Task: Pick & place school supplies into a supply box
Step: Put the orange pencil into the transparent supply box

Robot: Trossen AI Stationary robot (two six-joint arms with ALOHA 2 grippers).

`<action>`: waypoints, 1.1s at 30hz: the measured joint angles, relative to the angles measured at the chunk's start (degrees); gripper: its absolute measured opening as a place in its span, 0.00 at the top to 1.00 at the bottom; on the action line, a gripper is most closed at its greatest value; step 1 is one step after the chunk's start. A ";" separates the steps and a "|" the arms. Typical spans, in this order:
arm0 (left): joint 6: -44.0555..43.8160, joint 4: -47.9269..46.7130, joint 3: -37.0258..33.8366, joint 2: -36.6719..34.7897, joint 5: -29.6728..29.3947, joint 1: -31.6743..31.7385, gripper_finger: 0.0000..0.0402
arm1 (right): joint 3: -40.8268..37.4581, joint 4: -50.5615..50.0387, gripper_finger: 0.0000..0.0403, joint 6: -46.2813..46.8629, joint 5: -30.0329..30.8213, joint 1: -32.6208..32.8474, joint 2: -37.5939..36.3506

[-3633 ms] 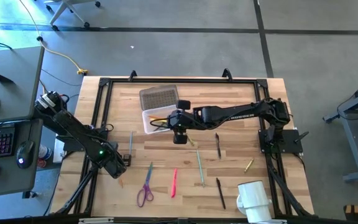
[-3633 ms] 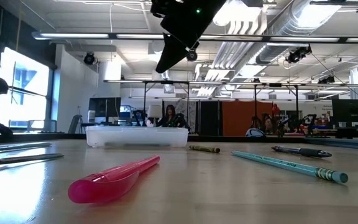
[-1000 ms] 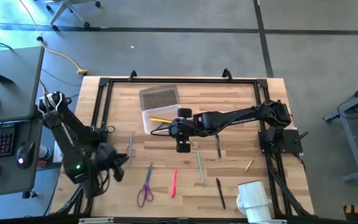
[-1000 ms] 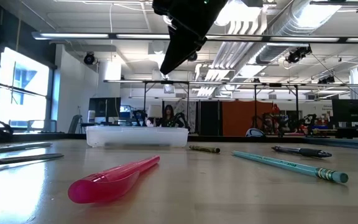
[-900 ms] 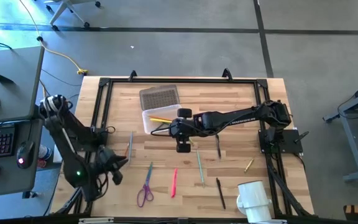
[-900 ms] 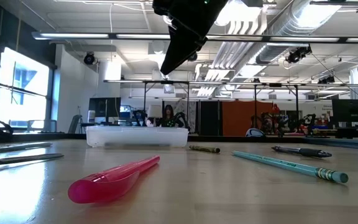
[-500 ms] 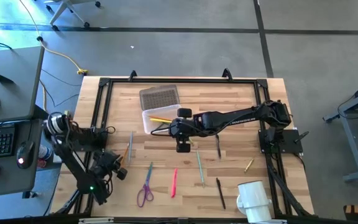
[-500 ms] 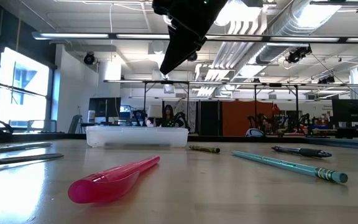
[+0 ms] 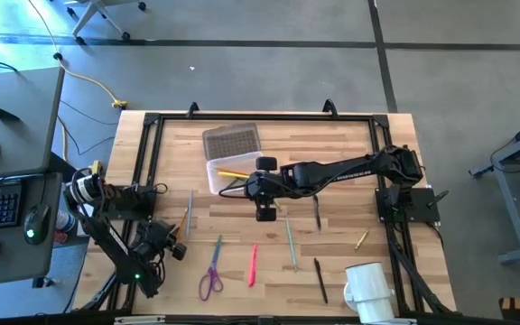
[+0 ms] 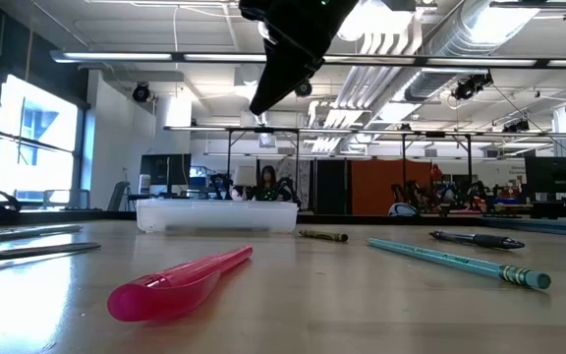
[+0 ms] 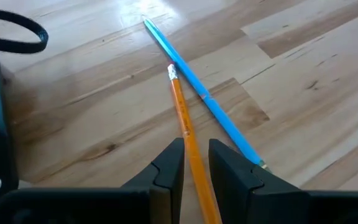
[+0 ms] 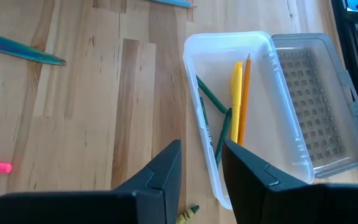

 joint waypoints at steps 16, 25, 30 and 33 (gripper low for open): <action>0.12 2.38 0.00 0.00 0.16 0.02 0.72 | 0.00 1.46 0.76 0.00 -0.42 0.00 0.00; 3.04 -0.38 0.00 -0.08 -2.76 0.09 0.68 | 0.00 1.72 0.76 -0.61 -5.57 -0.02 0.00; 3.10 0.12 0.00 -0.09 -0.65 1.88 0.54 | 0.00 1.74 0.76 -0.63 -7.69 -0.02 0.00; 5.68 2.76 -0.04 0.41 2.25 3.30 0.48 | 0.00 1.99 0.76 -0.63 -7.67 -0.02 0.00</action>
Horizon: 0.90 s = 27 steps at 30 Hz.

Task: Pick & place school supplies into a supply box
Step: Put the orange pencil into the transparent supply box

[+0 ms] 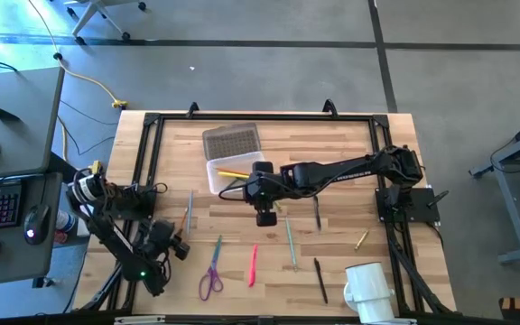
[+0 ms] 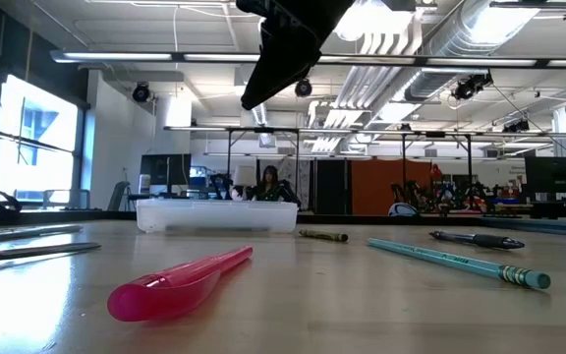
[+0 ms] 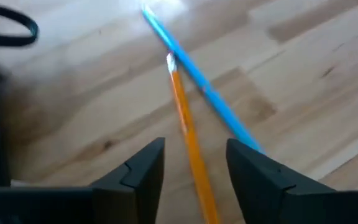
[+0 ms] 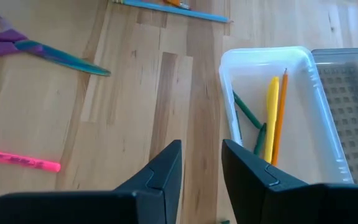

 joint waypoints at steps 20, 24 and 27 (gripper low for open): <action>-4.36 3.40 -0.22 11.67 -1.84 -2.13 0.55 | 0.00 0.62 0.76 -0.65 -0.26 0.00 0.00; -4.59 4.84 -1.86 11.65 -3.14 -3.50 0.57 | 0.00 0.62 0.76 -0.87 -0.26 0.00 0.00; -5.14 5.75 -3.51 11.66 -4.17 -3.88 0.59 | 0.00 0.62 0.76 -0.87 -0.26 0.00 0.00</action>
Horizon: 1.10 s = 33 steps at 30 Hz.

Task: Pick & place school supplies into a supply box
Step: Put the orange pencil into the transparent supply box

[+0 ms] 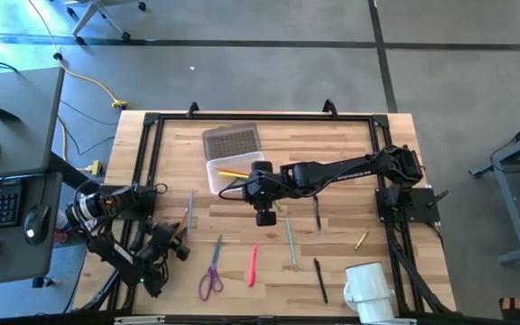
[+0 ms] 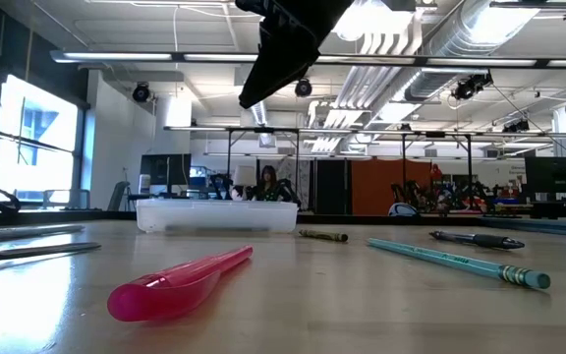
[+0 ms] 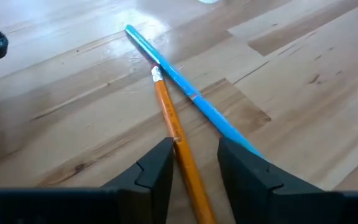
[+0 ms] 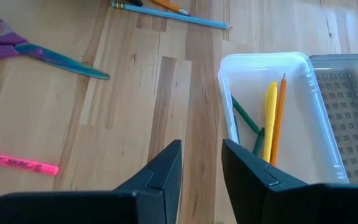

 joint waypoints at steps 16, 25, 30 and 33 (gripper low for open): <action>-1.96 0.85 -4.51 0.39 -4.64 0.43 0.90 | 0.00 0.00 0.76 -2.03 -0.03 0.00 0.00; -2.42 -0.59 -4.51 0.26 -3.60 4.60 0.90 | 0.00 0.39 0.76 -2.79 -0.04 0.00 0.00; -2.48 -2.03 -3.82 -1.41 -4.28 7.93 0.88 | 0.00 0.39 0.76 -3.91 -0.02 0.00 0.00; -3.00 -4.02 -3.28 -3.08 -5.65 10.07 0.90 | 0.00 0.39 0.76 -3.77 -0.02 0.00 0.00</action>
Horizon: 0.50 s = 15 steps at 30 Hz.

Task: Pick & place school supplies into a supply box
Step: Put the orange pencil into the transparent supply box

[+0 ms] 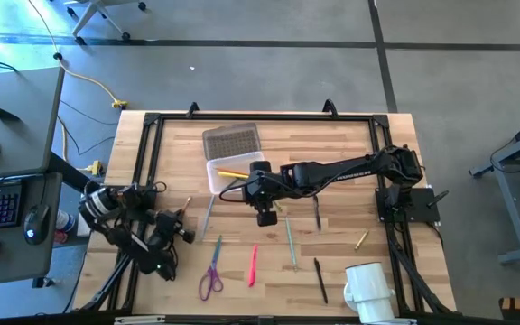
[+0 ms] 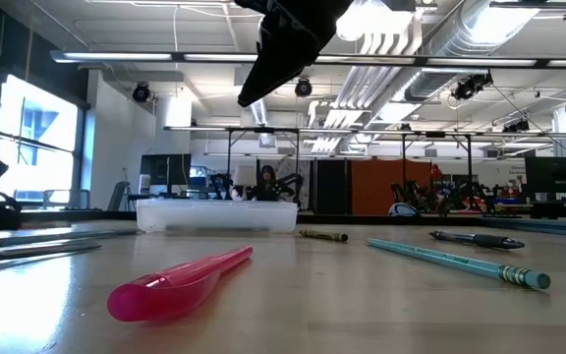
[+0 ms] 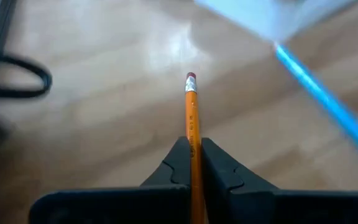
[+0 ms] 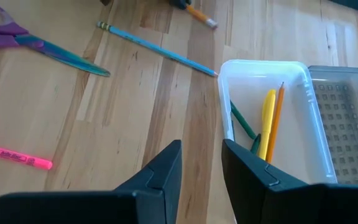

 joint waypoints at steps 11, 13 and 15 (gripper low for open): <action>2.61 -10.65 0.32 -16.14 -15.30 10.53 0.86 | 0.00 -7.83 0.76 0.63 -0.46 0.98 0.00; 4.38 -12.65 0.32 -19.88 -16.82 13.19 0.88 | 0.00 -9.69 0.76 2.60 -0.48 1.33 0.00; 8.10 -12.57 0.32 -23.02 -19.40 16.14 0.88 | 0.00 -10.88 0.76 4.08 -0.44 1.70 0.00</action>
